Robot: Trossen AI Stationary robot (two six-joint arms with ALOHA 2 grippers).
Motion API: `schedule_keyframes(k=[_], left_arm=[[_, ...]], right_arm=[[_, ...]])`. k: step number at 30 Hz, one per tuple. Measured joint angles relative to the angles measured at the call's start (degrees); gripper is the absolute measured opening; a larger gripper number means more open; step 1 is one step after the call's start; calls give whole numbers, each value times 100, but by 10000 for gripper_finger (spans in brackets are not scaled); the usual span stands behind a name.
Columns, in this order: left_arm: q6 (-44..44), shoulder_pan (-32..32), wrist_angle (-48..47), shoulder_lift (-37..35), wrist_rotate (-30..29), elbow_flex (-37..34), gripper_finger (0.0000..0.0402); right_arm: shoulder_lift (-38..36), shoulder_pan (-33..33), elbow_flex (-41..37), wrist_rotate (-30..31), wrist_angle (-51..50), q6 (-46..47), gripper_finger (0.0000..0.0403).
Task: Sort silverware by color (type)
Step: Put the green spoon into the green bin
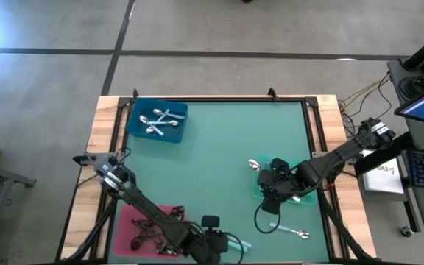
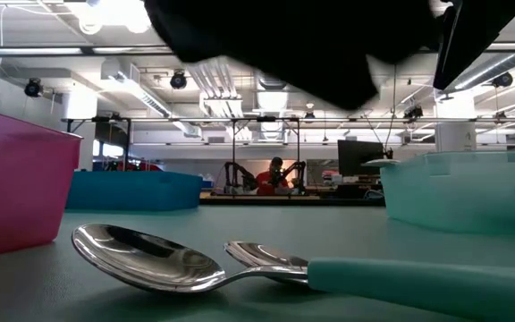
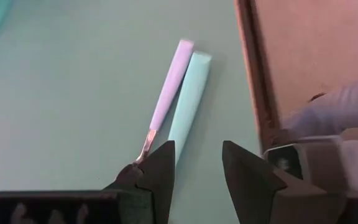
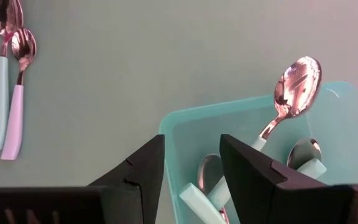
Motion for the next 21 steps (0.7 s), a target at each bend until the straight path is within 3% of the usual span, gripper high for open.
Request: schedule_keyframes(k=[9, 21], left_arm=[[14, 24, 193, 498, 2, -2, 118], [-367, 161, 103, 640, -8, -34, 118]], right_arm=[[0, -1, 0, 0, 79, 2, 146], [0, -1, 0, 0, 109, 1, 146]])
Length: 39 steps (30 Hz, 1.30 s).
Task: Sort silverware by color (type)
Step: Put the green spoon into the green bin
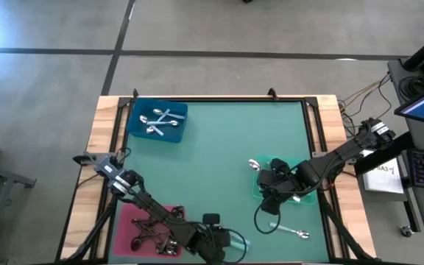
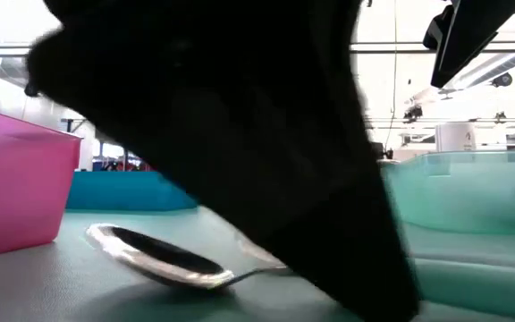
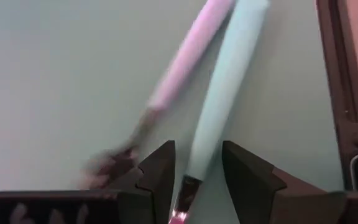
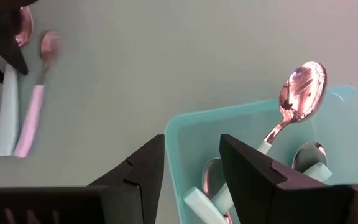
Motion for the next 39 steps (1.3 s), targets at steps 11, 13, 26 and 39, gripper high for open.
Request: schedule_keyframes(k=[11, 13, 26, 39], left_arm=[[-59, 56, -61, -13, 183, -23, 104], [-102, 61, -100, -14, 204, 14, 85], [-108, 143, -2237, 3, -235, 1549, 26], [-750, 38, -4515, -590, -2471, 2895, 23]], right_arm=[[0, 2, 0, 0, 144, 0, 146], [0, 1, 0, 0, 148, 0, 146], [0, 2, 0, 0, 190, 0, 146], [0, -13, -2, 7, 561, -2, 146]])
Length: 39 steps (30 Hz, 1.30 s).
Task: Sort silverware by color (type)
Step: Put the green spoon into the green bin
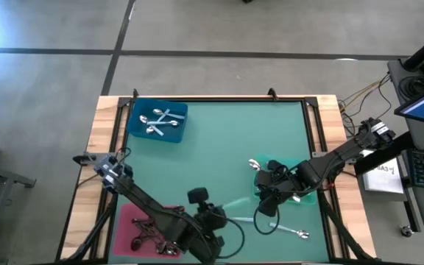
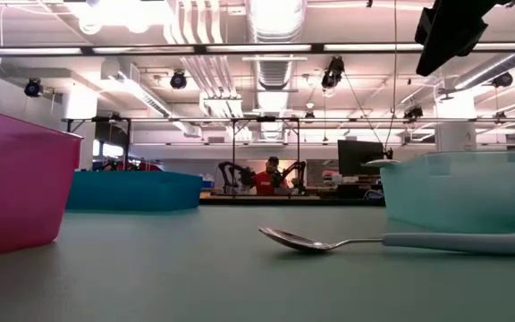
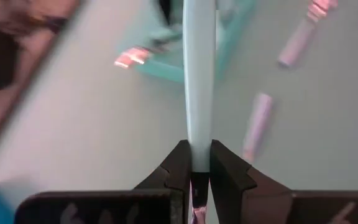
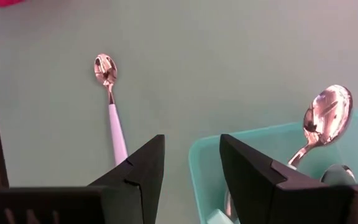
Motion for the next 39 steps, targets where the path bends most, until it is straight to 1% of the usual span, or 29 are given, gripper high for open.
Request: schedule_keyframes(k=[3, 8, 10, 12, 14, 16, 18, 19, 21, 22, 25, 27, 31, 34, 37, 39], left_arm=[[-252, 11, -136, -172, -549, -95, 21], [-366, 32, -290, -263, -1261, -92, 22], [-729, 39, -528, -278, -1535, -90, 24], [-1348, 43, -852, -280, -1744, -151, 23], [-2049, 43, -1150, -282, -1919, -352, 21], [-2611, 43, -1367, -282, -1999, -577, 21], [-2925, 43, -1424, -282, -1999, -798, 22], [-2995, 43, -1412, -282, -2000, -883, 22], [-3011, 59, -1381, -282, -1968, -1025, 23], [-3013, 80, -1334, -282, -1969, -1087, 22], [-2971, 159, -1172, -282, -2003, -1242, 22], [-3090, 225, -1167, -283, -2030, -1342, 22], [-3348, 268, -1103, -396, -2194, -1486, 22], [-3370, 258, -986, -411, -2233, -1500, 22], [-3389, 258, -586, -411, -2306, -1624, 22], [-3382, 258, -269, -411, -2487, -1718, 22]], right_arm=[[0, 0, 0, -5, 3, -71, 146], [0, 0, 0, -37, 106, -73, 146], [0, 2, 0, -80, 59, -96, 146], [0, 2, 0, -94, -96, -86, 145], [-2, 46, -3, 149, -430, -99, 141], [-62, 134, -36, 579, -690, -173, 135], [-186, 170, -134, 864, -687, -343, 126], [-250, 173, -219, 904, -521, -421, 122], [-362, 161, -463, 943, 117, -678, 113], [-399, 148, -621, 949, 607, -864, 109], [-437, 111, -1137, 940, 2346, -1479, 98], [-437, 80, -1458, 929, 3526, -1861, 94], [-407, -61, -2075, 939, 5611, -2279, 92], [-407, -229, -2392, 958, 6585, -2501, 102], [-406, -427, -2603, 1050, 7372, -2595, 118], [-404, -556, -2703, 1060, 7839, -2626, 128]])
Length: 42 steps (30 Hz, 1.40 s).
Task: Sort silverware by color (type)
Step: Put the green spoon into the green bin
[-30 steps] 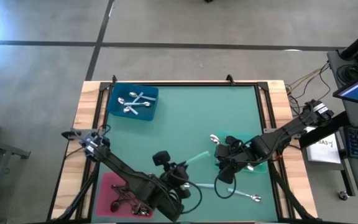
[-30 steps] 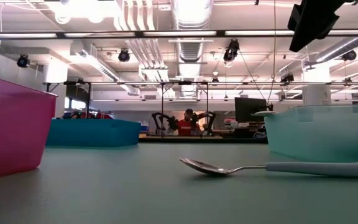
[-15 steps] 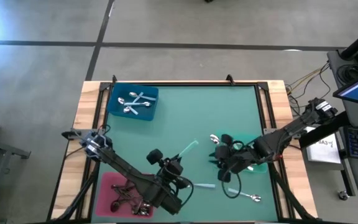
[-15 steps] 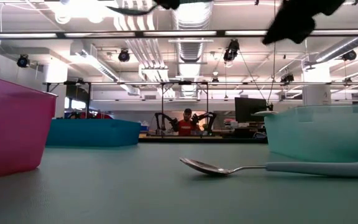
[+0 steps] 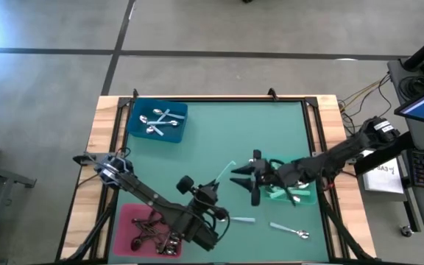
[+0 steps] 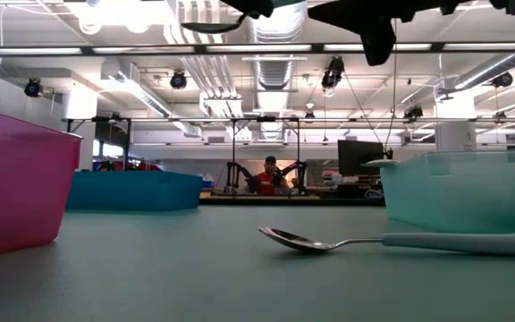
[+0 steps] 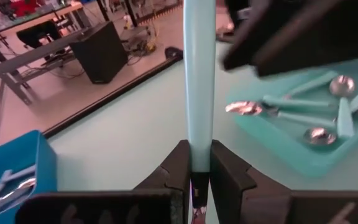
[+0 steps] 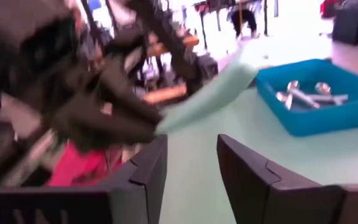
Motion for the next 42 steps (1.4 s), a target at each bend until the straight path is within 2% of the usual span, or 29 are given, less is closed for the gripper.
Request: schedule_keyframes(k=[3, 9, 19, 24, 30, 38, 42], left_arm=[[11, 2, 241, 7, -116, -48, 22], [67, 9, 632, 19, -417, -63, 22], [1782, 93, 2234, 28, -447, -126, 22], [1777, 96, 2240, 31, -611, -181, 22], [1888, 165, 2258, 39, -648, -188, 23], [1905, 329, 2278, 37, -213, -159, 54], [1945, 310, 2201, 35, -182, -39, 74]], right_arm=[[0, -111, -73, 3, 457, -29, 145], [0, -119, -42, -12, 572, -84, 173], [7, -155, -9, -10, 1046, -437, 183], [7, -156, 50, -12, 986, -432, 145], [7, -144, 78, -73, 1053, -376, 34], [-49, -236, 56, -22, 910, -454, 34], [-350, -378, 56, 197, 119, -383, 34]])
